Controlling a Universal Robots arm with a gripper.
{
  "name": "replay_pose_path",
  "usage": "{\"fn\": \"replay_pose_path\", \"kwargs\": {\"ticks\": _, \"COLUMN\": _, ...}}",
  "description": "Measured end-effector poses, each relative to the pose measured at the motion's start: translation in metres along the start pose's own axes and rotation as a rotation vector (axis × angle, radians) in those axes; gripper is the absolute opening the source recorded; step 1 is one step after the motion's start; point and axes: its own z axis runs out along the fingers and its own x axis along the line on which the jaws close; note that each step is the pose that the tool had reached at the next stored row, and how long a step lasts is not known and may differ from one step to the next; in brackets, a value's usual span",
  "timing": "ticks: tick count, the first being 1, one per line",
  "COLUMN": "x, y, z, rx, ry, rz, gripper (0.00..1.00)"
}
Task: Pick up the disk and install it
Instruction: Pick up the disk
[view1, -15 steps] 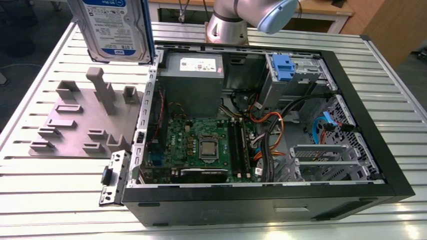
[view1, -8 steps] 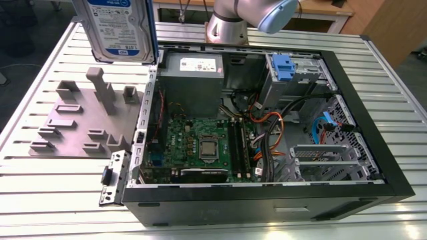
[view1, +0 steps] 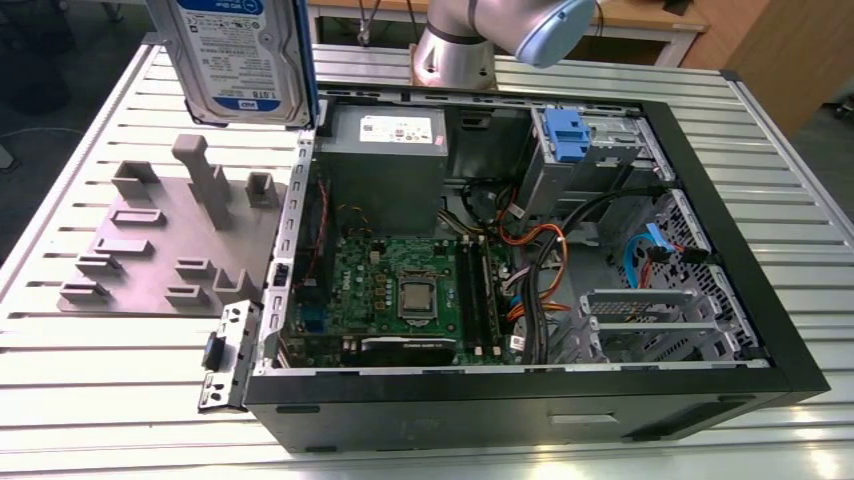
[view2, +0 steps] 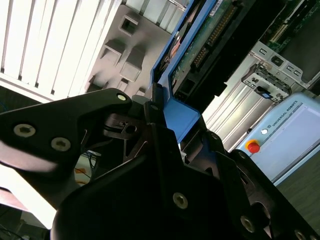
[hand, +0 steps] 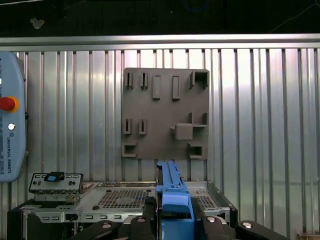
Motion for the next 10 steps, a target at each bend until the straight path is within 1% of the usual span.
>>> {"fn": "replay_pose_path", "kwargs": {"ticks": 5, "x": 0.0031, "y": -0.0002, "z": 0.0000, "rx": 0.0000, "ry": 0.0001, "rz": 0.000, "gripper": 0.36}}
{"fn": "replay_pose_path", "kwargs": {"ticks": 10, "x": 0.0091, "y": -0.0008, "z": 0.0000, "rx": 0.0000, "ry": 0.0001, "rz": 0.000, "gripper": 0.36}}
